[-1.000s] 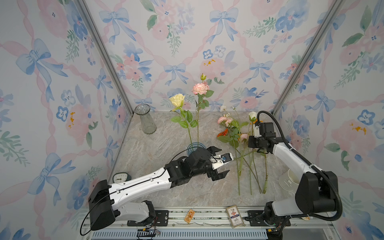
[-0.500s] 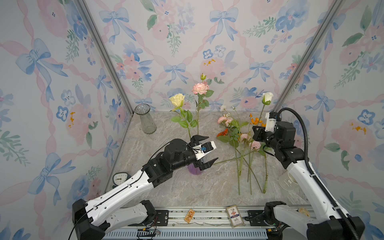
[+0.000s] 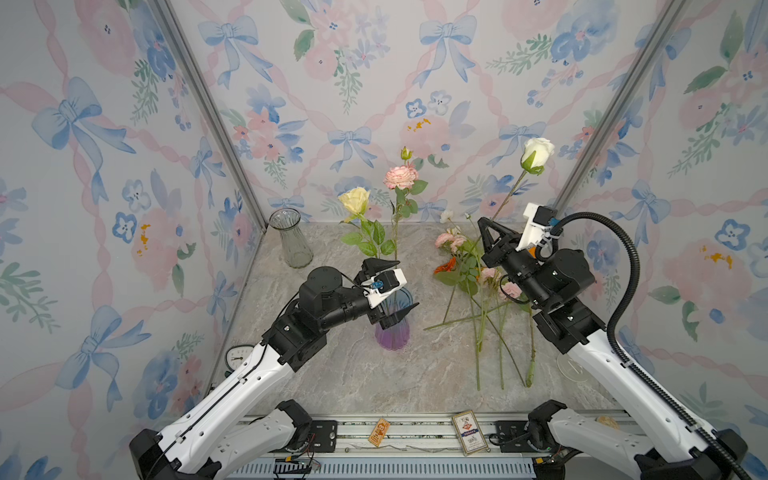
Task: Arrange the flowers into the vase
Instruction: 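Carry the white rose toward the blue-purple vase held by the left gripper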
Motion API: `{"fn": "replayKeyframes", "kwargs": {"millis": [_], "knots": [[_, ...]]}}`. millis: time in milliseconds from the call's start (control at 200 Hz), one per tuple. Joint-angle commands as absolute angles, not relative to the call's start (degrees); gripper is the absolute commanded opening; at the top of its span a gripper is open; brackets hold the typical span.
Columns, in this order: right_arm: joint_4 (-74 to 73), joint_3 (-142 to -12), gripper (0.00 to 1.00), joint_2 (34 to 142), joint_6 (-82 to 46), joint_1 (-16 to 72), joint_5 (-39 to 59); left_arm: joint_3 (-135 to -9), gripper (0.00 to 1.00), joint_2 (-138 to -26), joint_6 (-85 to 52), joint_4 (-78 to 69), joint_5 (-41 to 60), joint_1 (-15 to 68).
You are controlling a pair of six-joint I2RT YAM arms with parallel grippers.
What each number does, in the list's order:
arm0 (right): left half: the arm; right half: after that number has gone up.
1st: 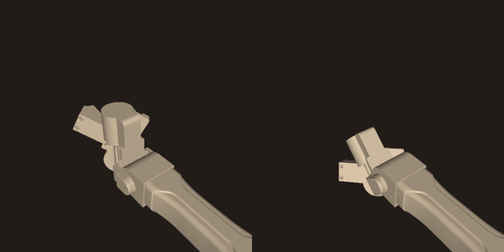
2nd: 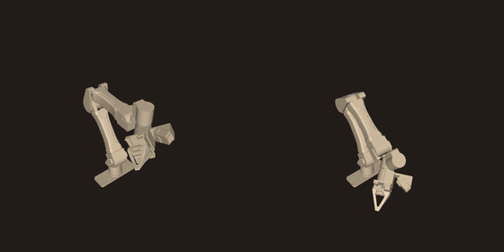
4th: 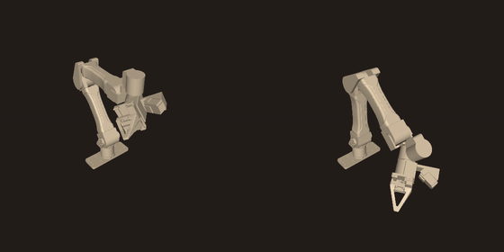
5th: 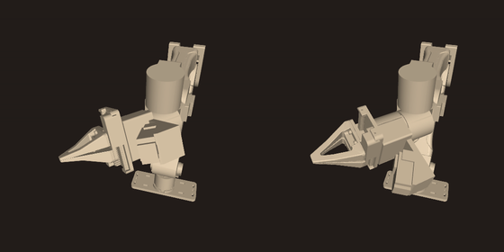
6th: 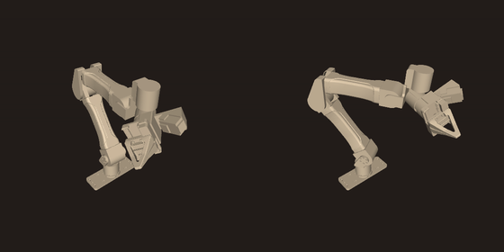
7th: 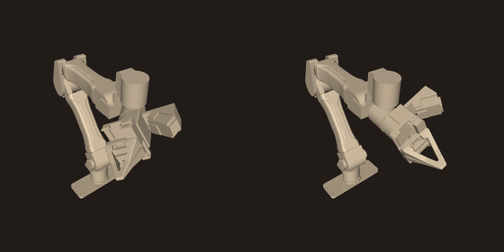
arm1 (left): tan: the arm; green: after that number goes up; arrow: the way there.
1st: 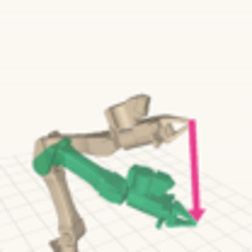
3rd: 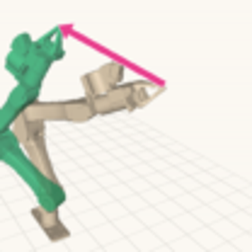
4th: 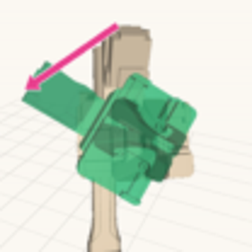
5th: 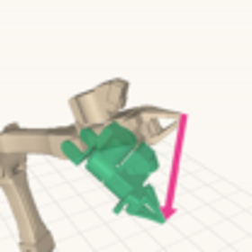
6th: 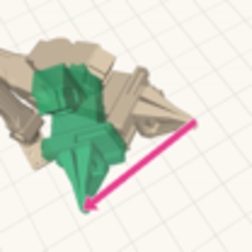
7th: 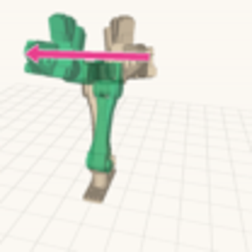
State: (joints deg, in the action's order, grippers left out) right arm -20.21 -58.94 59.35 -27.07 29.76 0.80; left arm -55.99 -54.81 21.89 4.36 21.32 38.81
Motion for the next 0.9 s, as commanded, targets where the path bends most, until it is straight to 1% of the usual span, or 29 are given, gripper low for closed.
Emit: {"fn": "replayKeyframes", "kwargs": {"millis": [0,230,310,515,595,695,770,895], "knots": [[-32.4,-59.19,0.0,60.25,-28.67,32.32,-2.81,-55.72,0.98,-54.72,21.89,4.55,23.99,38.09],[-40.18,-59.26,0.0,61.59,-27.05,36.61,-5.47,-55.83,0.98,-53.92,21.6,4.49,24.37,37.19],[-40.79,-60.08,0.0,63.3,-26.24,37.98,-5.88,-55.86,0.98,-53.79,21.68,4.55,24.41,36.83],[-48.74,-58.21,0.0,68.88,-27.9,41.34,-6.09,-56.15,0.98,-54.46,21.33,4.53,25.35,36.49],[-51.75,-56.42,0.0,71.05,-24.37,44.0,-6.75,-56.21,0.98,-54.05,21.18,4.5,25.63,36.39],[-59.1,-53.28,0.0,74.35,-21.6,46.8,-9.11,-55.82,0.98,-53.22,21.76,4.49,24.82,36.32],[-63.43,-51.66,0.0,76.94,-22.32,47.53,-9.67,-55.73,0.98,-52.92,21.8,4.5,24.42,36.13],[-66.53,-49.3,0.0,79.5,-23.25,49.0,-12.32,-55.88,0.98,-53.23,21.73,4.43,25.11,35.78]]}}
